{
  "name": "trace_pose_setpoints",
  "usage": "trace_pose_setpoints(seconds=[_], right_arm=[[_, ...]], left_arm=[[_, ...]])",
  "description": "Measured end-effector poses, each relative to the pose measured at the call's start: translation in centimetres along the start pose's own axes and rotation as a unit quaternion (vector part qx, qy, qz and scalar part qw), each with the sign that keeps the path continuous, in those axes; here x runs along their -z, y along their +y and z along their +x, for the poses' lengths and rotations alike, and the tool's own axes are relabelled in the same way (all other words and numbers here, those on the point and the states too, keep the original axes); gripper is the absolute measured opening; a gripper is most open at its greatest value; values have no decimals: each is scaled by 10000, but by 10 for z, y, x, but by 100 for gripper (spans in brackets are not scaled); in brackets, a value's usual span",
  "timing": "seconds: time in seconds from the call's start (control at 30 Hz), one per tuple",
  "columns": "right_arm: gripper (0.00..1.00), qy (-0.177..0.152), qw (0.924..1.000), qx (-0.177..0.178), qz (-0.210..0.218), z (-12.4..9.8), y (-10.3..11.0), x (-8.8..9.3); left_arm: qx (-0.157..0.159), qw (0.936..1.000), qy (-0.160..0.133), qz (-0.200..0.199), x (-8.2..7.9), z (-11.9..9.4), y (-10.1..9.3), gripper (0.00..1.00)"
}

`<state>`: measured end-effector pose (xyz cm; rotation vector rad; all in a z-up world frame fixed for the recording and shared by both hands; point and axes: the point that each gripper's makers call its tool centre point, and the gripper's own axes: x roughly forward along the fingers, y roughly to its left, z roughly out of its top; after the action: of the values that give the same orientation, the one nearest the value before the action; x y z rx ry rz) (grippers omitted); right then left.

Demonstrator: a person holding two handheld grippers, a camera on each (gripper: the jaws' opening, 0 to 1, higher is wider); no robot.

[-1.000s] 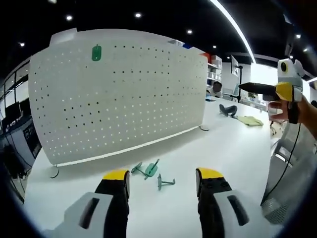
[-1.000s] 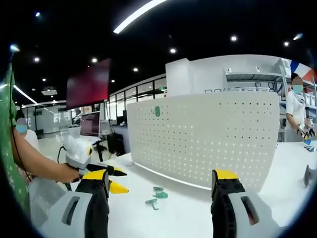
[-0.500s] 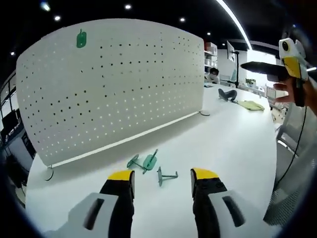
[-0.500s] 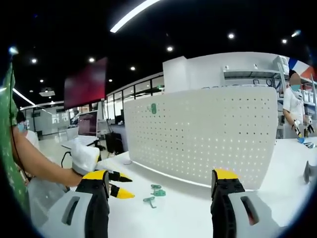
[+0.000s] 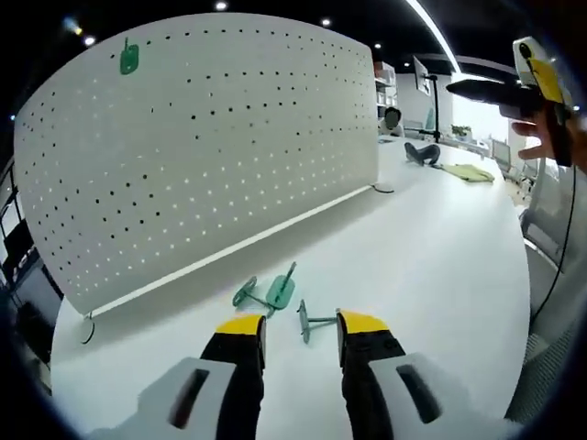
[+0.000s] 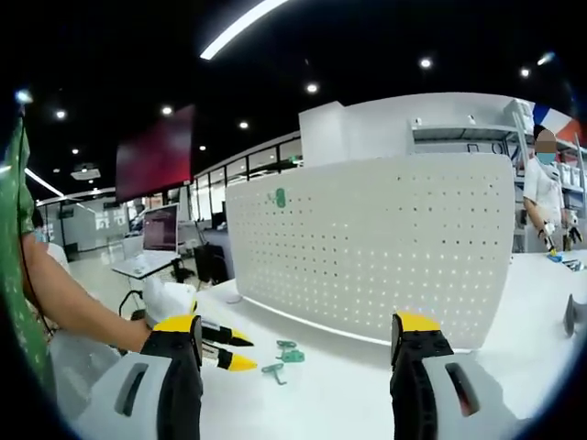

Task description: Insert the hook assembly into the mounting plate slot until the hook locks in place.

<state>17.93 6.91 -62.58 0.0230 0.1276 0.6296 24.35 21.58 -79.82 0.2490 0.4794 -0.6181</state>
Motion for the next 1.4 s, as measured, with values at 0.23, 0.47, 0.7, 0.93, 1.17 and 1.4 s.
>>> trace_pose_setpoints(seconds=[0.23,0.47,0.7,0.93,1.17,1.4], right_arm=[[86,25,10000,22,28,3,-3,2],[86,37,10000,41,36,5,-6,2],[85,48,10000,58,51,6,-8,3],[85,57,9999,81,63,7,-11,3],[85,76,9999,90,61,8,-12,4],[85,77,9999,95,72,8,-13,5]], left_arm=[[69,9999,78,65,6,9,-6,29],[76,9998,140,127,9,16,-6,25],[91,9995,224,227,15,20,-8,21],[94,9993,249,269,18,24,-9,16],[69,9987,315,389,22,26,-9,12],[55,9983,340,469,23,28,-8,8]])
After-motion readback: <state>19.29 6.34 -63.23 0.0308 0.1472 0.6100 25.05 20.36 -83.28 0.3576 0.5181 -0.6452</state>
